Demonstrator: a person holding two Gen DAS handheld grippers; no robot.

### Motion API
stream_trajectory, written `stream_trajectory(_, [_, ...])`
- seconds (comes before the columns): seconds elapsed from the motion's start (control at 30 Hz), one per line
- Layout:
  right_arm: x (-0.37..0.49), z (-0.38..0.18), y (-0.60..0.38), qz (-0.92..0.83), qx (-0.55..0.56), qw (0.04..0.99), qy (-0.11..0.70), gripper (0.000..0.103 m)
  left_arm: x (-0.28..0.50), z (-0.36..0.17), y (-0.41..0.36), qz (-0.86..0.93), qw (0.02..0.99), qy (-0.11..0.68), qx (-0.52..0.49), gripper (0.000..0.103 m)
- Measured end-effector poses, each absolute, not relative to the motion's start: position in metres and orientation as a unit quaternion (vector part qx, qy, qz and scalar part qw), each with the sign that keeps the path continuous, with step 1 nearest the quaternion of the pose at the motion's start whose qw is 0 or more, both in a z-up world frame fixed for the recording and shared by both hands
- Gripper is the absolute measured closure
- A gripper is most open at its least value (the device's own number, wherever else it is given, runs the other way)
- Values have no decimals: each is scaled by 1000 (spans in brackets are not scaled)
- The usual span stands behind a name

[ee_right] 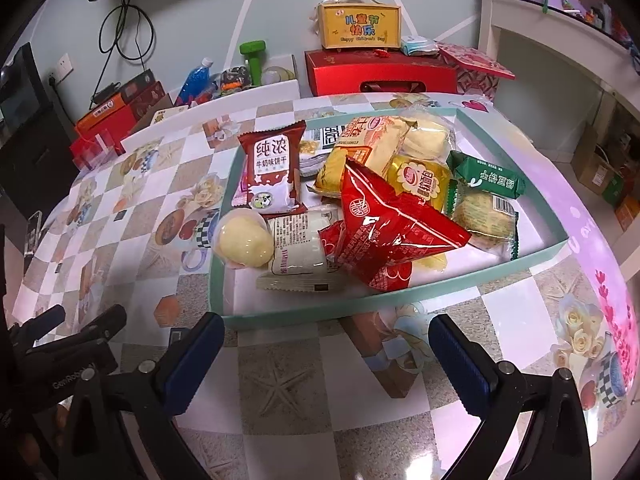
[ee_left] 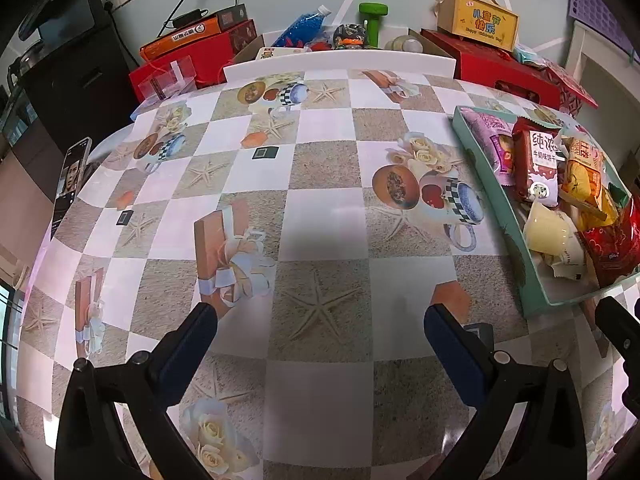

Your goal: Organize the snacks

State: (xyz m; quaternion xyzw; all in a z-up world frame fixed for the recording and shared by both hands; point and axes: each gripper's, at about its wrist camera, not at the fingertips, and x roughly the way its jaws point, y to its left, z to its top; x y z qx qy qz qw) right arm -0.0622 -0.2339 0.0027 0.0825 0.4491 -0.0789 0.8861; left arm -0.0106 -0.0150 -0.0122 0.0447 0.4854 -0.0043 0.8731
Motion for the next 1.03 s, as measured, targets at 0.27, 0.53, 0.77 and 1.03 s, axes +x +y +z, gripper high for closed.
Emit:
stream_trajectory(0.27, [-58, -1, -232, -82, 80, 884, 453, 0, -7, -18, -16, -9, 871, 489, 47, 0])
stream_trajectory(0.53, [-56, -5, -228, -82, 71, 882, 458, 0, -7, -19, -14, -8, 871, 490, 43, 0])
stream_trajectory(0.77, [-55, -5, -230, -86, 73, 882, 458, 0, -7, -20, -15, -8, 871, 490, 45, 0])
stream_trajectory(1.03, [-56, -7, -232, -85, 75, 881, 459, 0, -8, -17, -16, -16, 874, 484, 39, 0])
